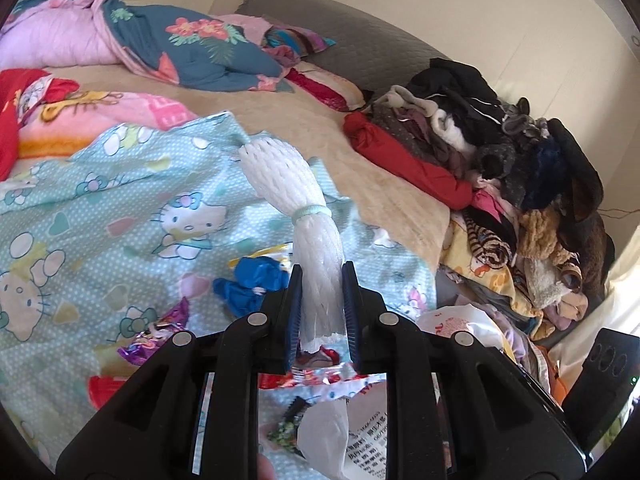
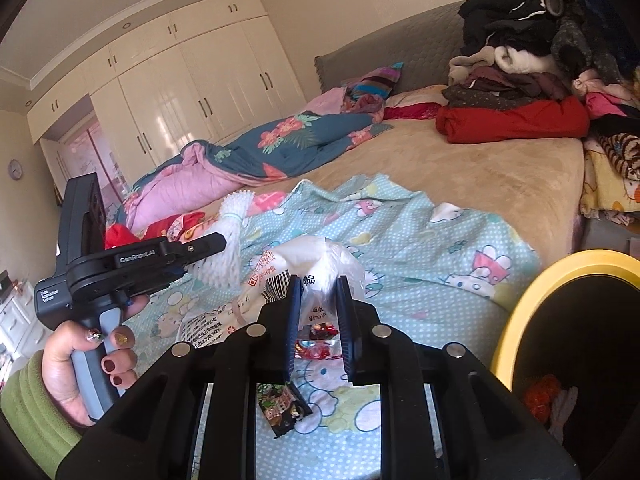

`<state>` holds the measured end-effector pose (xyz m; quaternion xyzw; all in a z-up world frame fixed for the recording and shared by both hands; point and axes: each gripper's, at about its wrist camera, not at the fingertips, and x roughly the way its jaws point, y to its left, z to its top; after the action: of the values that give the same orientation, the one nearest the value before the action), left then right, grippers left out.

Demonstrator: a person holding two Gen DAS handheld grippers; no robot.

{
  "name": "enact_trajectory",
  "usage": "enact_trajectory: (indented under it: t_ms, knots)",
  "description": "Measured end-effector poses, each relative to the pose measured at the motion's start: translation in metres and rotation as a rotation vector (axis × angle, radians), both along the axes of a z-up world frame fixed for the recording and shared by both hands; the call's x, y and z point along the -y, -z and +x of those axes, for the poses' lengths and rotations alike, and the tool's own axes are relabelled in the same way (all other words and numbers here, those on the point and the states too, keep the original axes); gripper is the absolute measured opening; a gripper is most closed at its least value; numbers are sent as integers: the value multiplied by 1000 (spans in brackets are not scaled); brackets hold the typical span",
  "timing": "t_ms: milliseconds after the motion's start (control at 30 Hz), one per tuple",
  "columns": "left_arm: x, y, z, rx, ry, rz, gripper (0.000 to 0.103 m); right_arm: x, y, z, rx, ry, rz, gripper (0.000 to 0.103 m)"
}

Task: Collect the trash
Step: 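Carry the foam net and white plastic bag with both tools over the bin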

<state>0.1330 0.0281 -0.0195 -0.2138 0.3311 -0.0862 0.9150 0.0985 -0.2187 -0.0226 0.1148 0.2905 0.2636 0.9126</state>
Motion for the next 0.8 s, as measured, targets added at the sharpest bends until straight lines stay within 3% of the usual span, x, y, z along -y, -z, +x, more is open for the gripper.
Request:
enact_trajectory:
  t_ms: [800]
  knots:
    - [58, -21, -14, 47, 122, 32, 13, 75, -8, -17, 4, 167, 42, 17]
